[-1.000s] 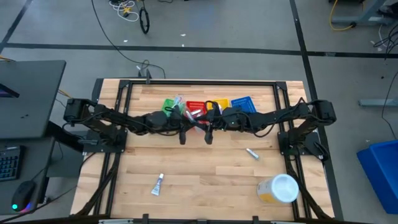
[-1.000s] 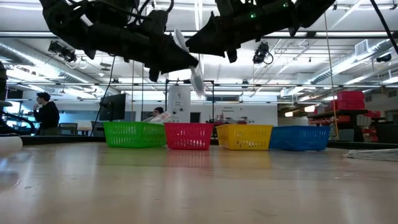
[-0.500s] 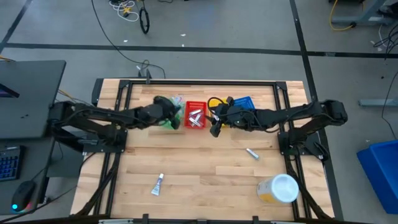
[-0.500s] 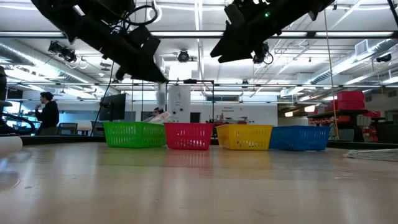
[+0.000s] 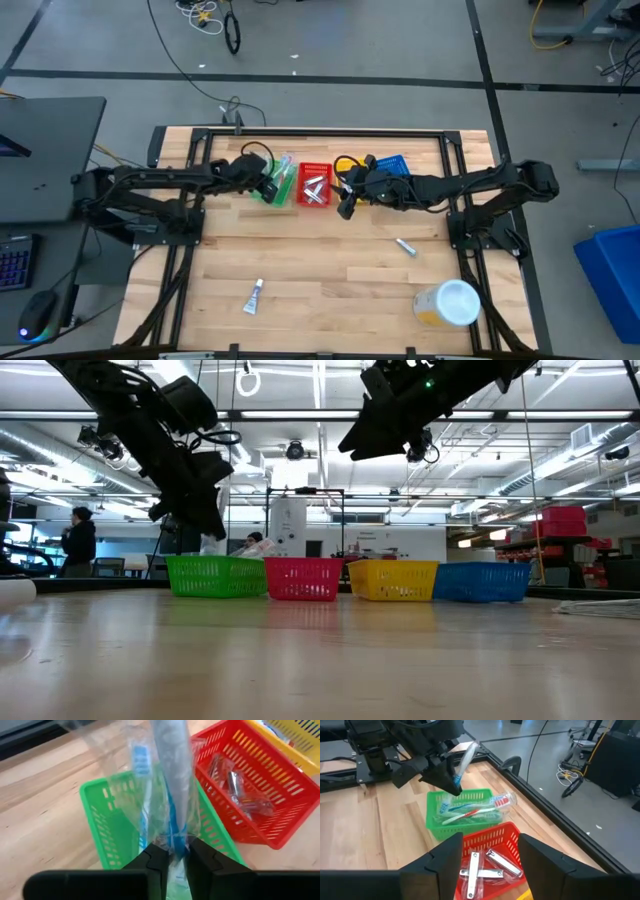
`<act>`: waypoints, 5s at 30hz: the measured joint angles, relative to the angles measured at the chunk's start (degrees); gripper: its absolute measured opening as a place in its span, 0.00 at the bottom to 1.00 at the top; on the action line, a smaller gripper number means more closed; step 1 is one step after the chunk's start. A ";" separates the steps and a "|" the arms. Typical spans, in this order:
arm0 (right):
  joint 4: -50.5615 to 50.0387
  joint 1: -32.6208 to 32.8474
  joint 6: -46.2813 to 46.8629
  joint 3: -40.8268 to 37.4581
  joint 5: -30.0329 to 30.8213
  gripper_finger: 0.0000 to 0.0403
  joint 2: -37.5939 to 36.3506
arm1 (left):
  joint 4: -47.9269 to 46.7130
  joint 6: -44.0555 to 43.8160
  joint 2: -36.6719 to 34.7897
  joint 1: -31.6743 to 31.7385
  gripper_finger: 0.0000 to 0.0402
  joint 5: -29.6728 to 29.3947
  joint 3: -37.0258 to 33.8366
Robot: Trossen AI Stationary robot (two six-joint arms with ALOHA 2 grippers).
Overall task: Pick & Place Travel size toiletries
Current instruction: Put the light blue toothbrush into the green bin, then put the silver nail cutter into the red bin, then put the white toothpaste into the yellow bin
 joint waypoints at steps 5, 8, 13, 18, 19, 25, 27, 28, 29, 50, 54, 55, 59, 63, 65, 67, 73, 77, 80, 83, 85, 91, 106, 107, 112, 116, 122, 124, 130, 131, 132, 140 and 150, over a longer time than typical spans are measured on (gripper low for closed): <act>0.00 0.00 0.00 0.01 0.00 0.47 0.00 | -0.85 0.75 -0.02 0.09 0.14 1.49 0.02; 0.00 0.00 0.00 0.00 0.02 0.46 0.00 | -2.05 1.52 -0.02 0.10 0.14 1.74 0.02; 0.00 0.00 0.00 0.00 0.00 0.45 0.00 | -4.72 1.38 0.00 0.10 0.19 1.57 0.02; 0.00 0.00 -0.01 0.01 0.00 0.47 0.00 | -4.28 2.56 0.00 0.10 0.28 0.54 0.02; 0.00 0.00 0.00 0.00 0.00 0.47 0.00 | -3.98 2.67 0.00 0.10 0.29 0.06 0.02; 0.00 0.00 0.00 0.02 0.00 0.49 0.00 | 1.40 3.25 0.00 0.03 0.38 -2.52 0.02; 0.02 -0.02 0.00 0.00 -0.24 0.49 0.00 | 3.25 3.26 0.00 -0.03 0.40 -2.56 0.02; 0.00 0.00 0.00 0.01 -0.26 0.48 0.00 | 4.05 3.27 0.00 -0.03 0.40 -2.56 0.02; 0.00 0.00 -0.02 0.02 -0.29 0.48 0.00 | 4.85 3.38 0.00 -0.03 0.41 -2.58 0.02; -12.08 3.00 4.06 0.02 -15.89 0.56 0.00 | 11.89 6.86 0.01 -9.09 0.36 -2.60 0.02; -26.95 6.08 11.13 0.02 -16.17 0.55 0.00 | 11.88 6.88 0.00 -9.79 0.35 -2.60 0.02; -30.96 6.81 13.68 0.02 -16.46 0.55 0.00 | 11.89 6.88 0.02 -9.80 0.35 -2.62 0.02; -46.64 8.84 23.42 0.02 -20.07 0.54 0.00 | 11.85 6.88 0.00 -9.80 0.35 -2.63 0.02; -55.73 10.01 34.78 -1.70 -20.53 0.56 0.00 | 11.82 6.88 0.02 -9.80 0.35 -3.04 0.02; -57.13 10.23 38.63 -3.64 -22.85 0.57 0.02 | 11.82 6.88 0.00 -9.80 0.35 -3.06 0.02; -56.35 10.24 40.52 -5.79 -26.87 0.58 0.02 | 11.79 6.88 0.01 -9.80 0.35 -3.06 0.02; -53.86 11.00 44.00 -11.73 -30.58 0.59 0.02 | 11.78 7.76 0.01 -9.80 0.35 -3.06 0.02; -50.01 11.23 44.16 -15.17 -30.89 0.58 0.02 | 11.78 7.80 0.00 -9.80 0.35 -2.88 0.02; -46.64 11.23 44.15 -16.72 -31.54 0.55 0.02 | 11.78 7.82 0.00 -9.80 0.35 -2.89 0.02; -45.84 11.21 44.03 -17.51 -31.29 0.48 -0.17 | 11.78 7.81 0.00 -9.80 0.35 -2.93 0.02; -46.20 11.21 43.91 -17.63 -30.88 0.41 -0.17 | 11.80 7.82 0.01 -9.80 0.35 -2.97 0.02; -46.63 11.19 43.63 -17.38 -30.15 0.18 -0.11 | 11.80 8.65 0.01 -9.80 0.35 -3.06 0.02; -3.88 9.82 15.58 -6.60 -16.62 0.18 0.13 | 12.11 8.82 0.02 -9.80 0.35 -4.79 0.02; 1.66 9.17 13.83 -6.61 -13.63 0.18 0.11 | 12.18 8.80 0.03 -9.80 0.35 -4.79 0.02; 17.98 5.07 11.45 -7.35 -2.63 0.17 0.07 | 12.20 8.54 0.01 -9.80 0.35 -4.79 0.02; 24.57 1.55 11.39 -7.35 -0.21 0.19 1.15 | 12.22 8.47 0.01 -9.80 0.35 -5.32 0.02; 28.96 -1.71 10.84 -7.36 -4.86 0.19 8.51 | 13.04 8.41 0.03 -9.78 0.35 -6.10 0.02; 29.32 -2.41 10.83 -7.37 -5.32 0.18 11.46 | 13.44 8.41 0.02 -9.80 0.35 -6.08 0.02; 30.09 -4.50 8.50 -7.37 -5.29 0.19 18.62 | 14.26 8.41 0.02 -9.80 0.35 -6.08 0.02; 30.65 -4.76 8.48 -7.38 -5.31 0.20 19.61 | 14.54 8.41 0.03 -9.80 0.35 -6.08 0.02; 30.94 -5.04 8.48 -7.37 -5.35 0.21 20.37 | 14.70 8.41 0.02 -9.80 0.35 -6.08 0.02; 30.77 -7.63 7.02 -7.32 -5.41 0.36 22.77 | 14.67 8.28 0.03 -9.80 0.35 -6.08 0.02; 32.17 -7.80 1.47 -7.28 -9.90 0.53 21.63 | 14.84 5.06 0.03 -10.00 0.35 -1.08 0.02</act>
